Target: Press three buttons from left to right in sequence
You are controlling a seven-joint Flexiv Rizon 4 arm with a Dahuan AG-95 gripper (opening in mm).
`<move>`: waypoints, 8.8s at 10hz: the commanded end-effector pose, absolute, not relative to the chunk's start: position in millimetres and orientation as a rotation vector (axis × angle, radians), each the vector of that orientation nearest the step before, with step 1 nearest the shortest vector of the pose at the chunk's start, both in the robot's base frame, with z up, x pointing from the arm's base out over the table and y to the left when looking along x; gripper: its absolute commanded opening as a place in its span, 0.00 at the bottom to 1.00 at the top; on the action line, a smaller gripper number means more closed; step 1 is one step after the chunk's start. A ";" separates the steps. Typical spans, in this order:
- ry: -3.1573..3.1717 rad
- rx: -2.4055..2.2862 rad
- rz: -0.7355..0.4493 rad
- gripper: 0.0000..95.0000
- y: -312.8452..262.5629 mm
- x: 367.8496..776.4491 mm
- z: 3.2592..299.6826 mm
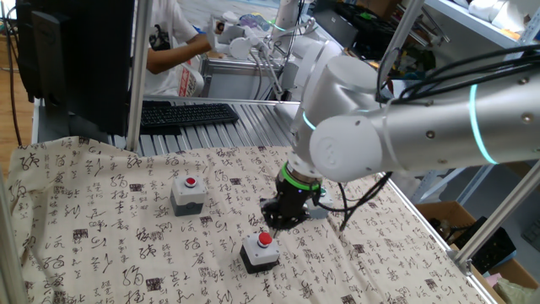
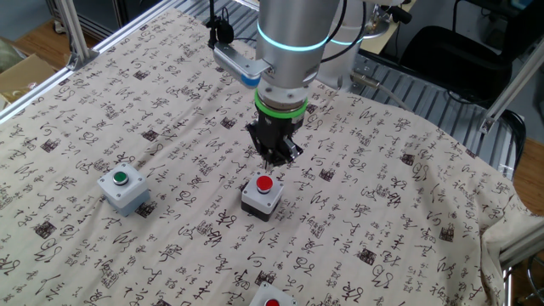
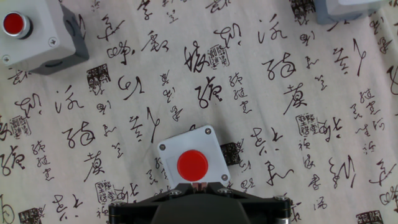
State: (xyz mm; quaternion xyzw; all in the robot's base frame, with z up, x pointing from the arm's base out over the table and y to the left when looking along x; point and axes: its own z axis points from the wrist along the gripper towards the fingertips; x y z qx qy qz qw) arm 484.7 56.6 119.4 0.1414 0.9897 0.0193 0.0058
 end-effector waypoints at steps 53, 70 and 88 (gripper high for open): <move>3.123 0.579 0.020 0.00 126.1 575.0 114.6; 3.113 0.533 0.017 0.00 126.1 575.0 114.6; 3.115 0.545 0.086 0.00 134.5 594.5 126.2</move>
